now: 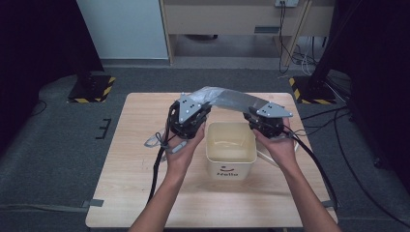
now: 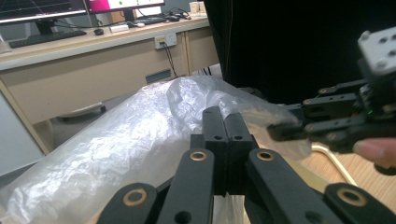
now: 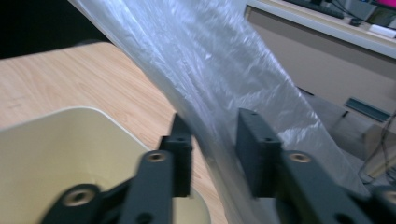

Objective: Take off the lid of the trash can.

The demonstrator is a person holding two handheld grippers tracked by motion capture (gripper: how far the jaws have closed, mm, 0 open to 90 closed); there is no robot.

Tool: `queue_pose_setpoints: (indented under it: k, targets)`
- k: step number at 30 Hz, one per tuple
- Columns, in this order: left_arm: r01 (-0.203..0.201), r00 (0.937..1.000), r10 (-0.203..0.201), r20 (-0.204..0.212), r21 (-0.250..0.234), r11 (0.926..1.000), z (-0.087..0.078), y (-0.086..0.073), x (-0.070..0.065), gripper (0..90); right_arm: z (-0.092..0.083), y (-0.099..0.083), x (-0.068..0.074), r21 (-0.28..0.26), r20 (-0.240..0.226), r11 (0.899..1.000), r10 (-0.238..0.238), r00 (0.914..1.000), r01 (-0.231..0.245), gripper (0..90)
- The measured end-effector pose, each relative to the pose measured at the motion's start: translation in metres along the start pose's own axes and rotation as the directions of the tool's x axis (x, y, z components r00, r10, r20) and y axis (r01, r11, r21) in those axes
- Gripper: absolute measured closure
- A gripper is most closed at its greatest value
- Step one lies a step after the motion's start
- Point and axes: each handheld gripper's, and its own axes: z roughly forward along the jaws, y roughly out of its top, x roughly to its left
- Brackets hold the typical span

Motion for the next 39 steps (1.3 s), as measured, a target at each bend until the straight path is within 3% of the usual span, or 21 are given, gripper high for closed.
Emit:
queue_pose_setpoints:
  k: [2,6,19,25,30,39]
  targets:
    - [-0.005,1.0,0.005,-0.006,0.003,1.0,-0.001,-0.003,0.001,90.0,-0.005,0.002,-0.001,-0.007,-0.028,1.0,0.009,0.9996,-0.009,82.7]
    - [-0.008,0.9999,0.008,-0.01,0.001,1.0,-0.005,-0.006,0.003,90.0,-0.013,0.006,-0.002,-0.017,-0.057,1.0,0.017,0.9982,-0.018,86.6]
    - [0.008,0.9995,-0.008,-0.03,-0.015,0.9999,-0.029,-0.016,0.018,90.0,-0.027,0.031,0.009,-0.024,-0.131,1.0,-0.007,0.9913,0.004,88.7]
    - [0.016,0.999,-0.017,-0.042,-0.029,0.9994,-0.044,-0.021,0.026,90.0,-0.025,0.041,0.02,-0.011,-0.176,1.0,-0.023,0.9841,0.021,88.4]
    - [0.027,0.9982,-0.029,-0.053,-0.026,0.9993,-0.056,-0.031,0.034,90.0,-0.017,0.042,0.035,0.007,-0.226,0.999,-0.041,0.9733,0.044,87.5]
    - [0.042,0.9964,-0.043,-0.073,-0.025,0.9988,-0.071,-0.044,0.046,90.0,-0.006,0.044,0.049,0.02,-0.268,0.998,-0.054,0.962,0.062,87.5]
